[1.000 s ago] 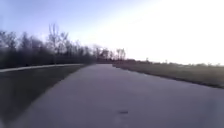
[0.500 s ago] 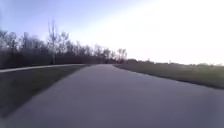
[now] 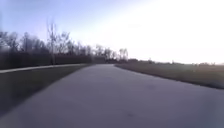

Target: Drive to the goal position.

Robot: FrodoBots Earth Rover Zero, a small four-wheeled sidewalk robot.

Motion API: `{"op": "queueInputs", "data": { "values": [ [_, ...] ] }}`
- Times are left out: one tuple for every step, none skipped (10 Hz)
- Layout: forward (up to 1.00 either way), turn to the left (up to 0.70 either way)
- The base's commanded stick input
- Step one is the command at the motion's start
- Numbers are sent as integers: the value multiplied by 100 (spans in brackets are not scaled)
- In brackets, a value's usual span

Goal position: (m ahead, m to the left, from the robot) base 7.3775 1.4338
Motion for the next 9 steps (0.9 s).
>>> {"op": "queueInputs", "data": {
  "values": [
    [100, 1],
    [100, 1],
    [100, 1],
    [100, 1],
    [100, 1],
    [100, 1],
    [100, 1],
    [100, 1],
    [100, 1]
  ]
}}
